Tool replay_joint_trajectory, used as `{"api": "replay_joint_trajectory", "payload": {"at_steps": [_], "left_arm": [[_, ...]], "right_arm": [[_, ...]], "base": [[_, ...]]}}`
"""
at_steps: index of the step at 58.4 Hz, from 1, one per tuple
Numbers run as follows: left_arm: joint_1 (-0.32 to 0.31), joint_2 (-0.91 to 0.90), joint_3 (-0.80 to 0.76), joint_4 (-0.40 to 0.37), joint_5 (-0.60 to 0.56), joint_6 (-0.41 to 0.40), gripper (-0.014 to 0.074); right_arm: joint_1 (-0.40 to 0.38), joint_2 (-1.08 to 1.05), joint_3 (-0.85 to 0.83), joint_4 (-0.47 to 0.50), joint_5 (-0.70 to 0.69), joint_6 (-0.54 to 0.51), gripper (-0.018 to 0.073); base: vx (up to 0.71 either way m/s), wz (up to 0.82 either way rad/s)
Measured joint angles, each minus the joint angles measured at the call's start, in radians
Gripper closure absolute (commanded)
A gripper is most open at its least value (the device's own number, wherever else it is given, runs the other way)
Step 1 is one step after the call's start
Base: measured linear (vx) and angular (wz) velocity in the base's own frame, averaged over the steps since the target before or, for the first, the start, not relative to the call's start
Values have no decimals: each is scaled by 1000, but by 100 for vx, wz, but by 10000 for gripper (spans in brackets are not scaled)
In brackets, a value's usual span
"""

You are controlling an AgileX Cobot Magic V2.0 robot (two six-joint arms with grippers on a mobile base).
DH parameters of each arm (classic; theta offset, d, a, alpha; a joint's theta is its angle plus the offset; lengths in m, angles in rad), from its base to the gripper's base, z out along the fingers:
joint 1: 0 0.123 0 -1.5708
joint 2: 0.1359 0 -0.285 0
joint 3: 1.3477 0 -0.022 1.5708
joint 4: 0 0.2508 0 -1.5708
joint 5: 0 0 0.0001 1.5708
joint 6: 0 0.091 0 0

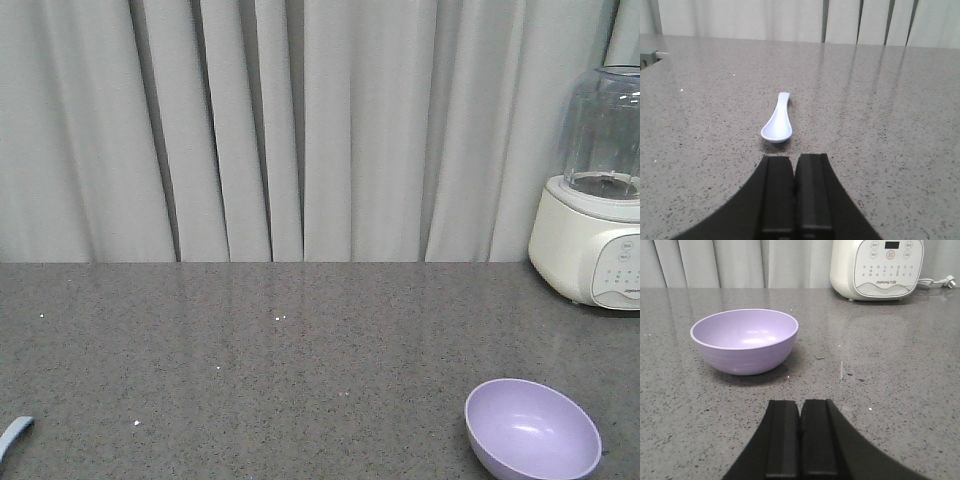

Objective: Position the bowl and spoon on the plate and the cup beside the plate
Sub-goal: 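Lower the left gripper onto the white spoon and close on it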

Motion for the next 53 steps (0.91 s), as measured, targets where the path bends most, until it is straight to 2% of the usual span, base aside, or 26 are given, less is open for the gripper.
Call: {"api": "replay_joint_trajectory", "payload": {"at_steps": [14,33,38,44,48,53], "left_arm": [[0,0,0,0,0,0,602],[0,0,0,-1,-42,-4,602],[0,0,0,-18,-121,-36,602],[0,0,0,-18,-315,-39,601],[0,0,-25,14,-364,3,600],[0,9,-140,80,-294,70,599]], "right_arm": [[0,0,0,-44,-23,-32,568],[0,0,0,-34,-257,-35,568],[0,0,0,-34,-326,-37,568],[0,0,0,-26,-406,-38,568],[0,16,-41,-6,-379,-38,568],[0,87,-192,3,-257,-38,568]], "base": [[0,0],[0,0],[0,0],[0,0],[0,0],[0,0]]}}
